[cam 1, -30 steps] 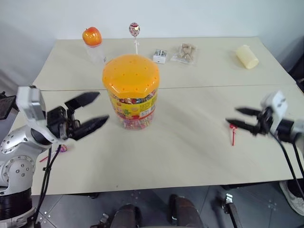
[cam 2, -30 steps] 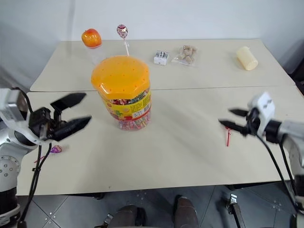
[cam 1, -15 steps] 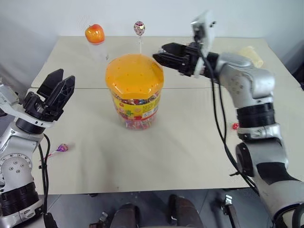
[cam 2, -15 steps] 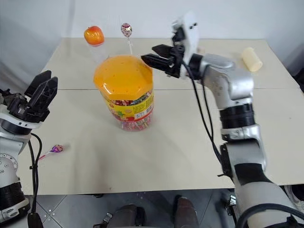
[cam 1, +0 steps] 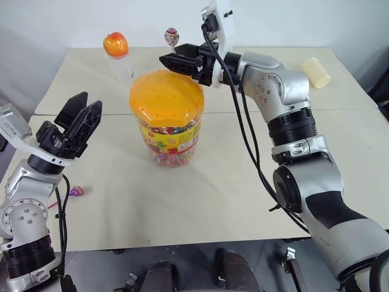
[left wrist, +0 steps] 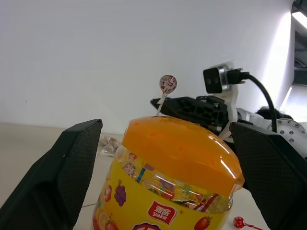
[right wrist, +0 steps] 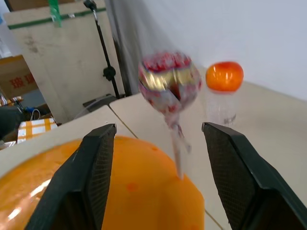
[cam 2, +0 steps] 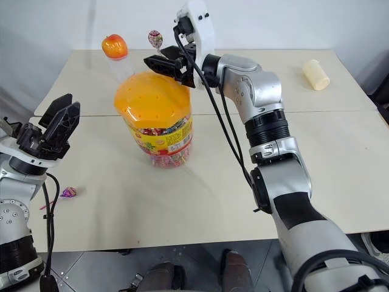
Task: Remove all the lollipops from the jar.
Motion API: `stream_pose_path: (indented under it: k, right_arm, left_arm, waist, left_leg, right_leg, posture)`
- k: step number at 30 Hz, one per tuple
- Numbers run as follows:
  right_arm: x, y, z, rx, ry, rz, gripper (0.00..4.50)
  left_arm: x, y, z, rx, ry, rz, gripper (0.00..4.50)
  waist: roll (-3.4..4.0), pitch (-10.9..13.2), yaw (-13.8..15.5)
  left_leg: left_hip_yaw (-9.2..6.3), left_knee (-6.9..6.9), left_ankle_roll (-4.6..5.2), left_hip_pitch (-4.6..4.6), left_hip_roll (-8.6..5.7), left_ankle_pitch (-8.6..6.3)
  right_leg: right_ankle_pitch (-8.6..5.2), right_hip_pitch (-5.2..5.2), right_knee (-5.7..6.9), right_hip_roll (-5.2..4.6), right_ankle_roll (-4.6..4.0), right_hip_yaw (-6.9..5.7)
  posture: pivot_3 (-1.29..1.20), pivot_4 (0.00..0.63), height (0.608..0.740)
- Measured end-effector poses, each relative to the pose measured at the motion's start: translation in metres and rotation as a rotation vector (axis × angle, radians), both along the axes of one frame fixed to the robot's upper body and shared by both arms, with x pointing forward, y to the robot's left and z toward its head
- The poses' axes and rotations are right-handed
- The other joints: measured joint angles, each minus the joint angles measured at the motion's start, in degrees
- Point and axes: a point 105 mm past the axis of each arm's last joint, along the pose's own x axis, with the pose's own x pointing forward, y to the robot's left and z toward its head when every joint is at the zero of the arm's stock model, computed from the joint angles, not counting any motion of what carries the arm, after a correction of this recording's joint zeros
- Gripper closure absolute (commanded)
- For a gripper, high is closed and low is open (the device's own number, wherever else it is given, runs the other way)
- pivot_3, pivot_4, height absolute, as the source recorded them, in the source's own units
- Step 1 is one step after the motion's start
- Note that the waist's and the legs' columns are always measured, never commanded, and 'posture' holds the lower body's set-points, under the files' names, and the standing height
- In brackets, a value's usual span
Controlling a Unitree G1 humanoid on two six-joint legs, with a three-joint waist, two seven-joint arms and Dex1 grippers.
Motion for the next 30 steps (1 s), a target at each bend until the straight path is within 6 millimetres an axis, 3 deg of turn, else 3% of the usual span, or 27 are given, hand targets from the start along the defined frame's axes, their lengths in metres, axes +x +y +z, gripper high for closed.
stream_pose_path:
  k: [7, 18, 19, 21, 23, 26, 30]
  right_arm:
    - [0.002, 0.000, -0.002, -0.001, 0.008, 0.001, 4.46]
    - [-0.012, -0.014, 0.032, 0.147, -0.116, 0.076, 4.49]
    - [-0.013, -0.025, 0.039, 0.169, -0.135, 0.075, 4.49]
    - [-0.015, -0.079, 0.059, 0.164, -0.192, 0.005, 4.49]
    - [-0.018, -0.120, 0.065, 0.128, -0.199, -0.079, 4.49]
    - [-0.019, -0.162, 0.036, -0.066, -0.053, -0.194, 4.49]
    - [-0.029, -0.234, -0.039, -0.325, 0.248, -0.426, 4.49]
  left_arm:
    - [0.000, -0.003, 0.001, -0.016, -0.012, -0.010, 0.00]
    - [-0.008, -0.014, 0.007, 0.004, -0.068, -0.075, 0.00]
    - [-0.011, -0.019, 0.008, 0.023, -0.076, -0.100, 0.00]
    - [-0.024, -0.034, 0.006, 0.147, -0.088, -0.200, 0.00]
    - [-0.030, -0.038, 0.004, 0.208, -0.093, -0.233, 0.00]
    - [-0.035, -0.045, -0.005, 0.295, -0.073, -0.289, 0.00]
    - [-0.045, -0.053, -0.038, 0.506, 0.024, -0.420, 0.00]
  waist:
    - [0.00, 0.00, -0.63]
    - [0.00, 0.01, -0.48]
    - [-0.01, 0.01, -0.24]
    - [-0.08, 0.05, 0.96]
    - [-0.07, 0.05, 1.37]
    - [-0.08, 0.04, 1.08]
    - [0.21, 0.21, 1.08]
  left_leg:
    - [0.01, 0.00, 0.00, 0.00, 0.01, 0.00]
    - [-0.01, 0.00, 0.00, -0.02, 0.01, 0.00]
    - [-0.05, 0.02, 0.00, -0.04, 0.01, 0.00]
    - [-0.12, 0.04, 0.02, -0.12, -0.03, -0.02]
    - [-0.11, 0.00, 0.02, -0.12, -0.05, -0.07]
    - [0.00, -0.09, -0.02, -0.09, 0.02, -0.09]
    - [0.34, -0.07, -0.05, -0.11, 0.11, -0.09]
  right_leg:
    - [0.00, 0.00, 0.00, 0.01, 0.00, 0.01]
    - [0.00, 0.00, -0.01, 0.01, 0.00, 0.01]
    - [0.00, 0.00, -0.01, 0.01, 0.00, -0.01]
    - [0.00, 0.00, -0.10, -0.01, 0.00, -0.03]
    - [0.00, 0.01, -0.15, -0.04, 0.00, -0.03]
    - [0.00, 0.00, -0.26, 0.03, 0.01, -0.03]
    - [-0.02, -0.16, -0.28, 0.13, -0.01, 0.15]
  posture:
    - [0.00, 0.150, 0.740]
    - [0.00, 0.150, 0.740]
    - [0.00, 0.150, 0.740]
    - [0.00, 0.150, 0.740]
    - [0.00, 0.150, 0.740]
    - [0.00, 0.150, 0.740]
    - [0.00, 0.150, 0.740]
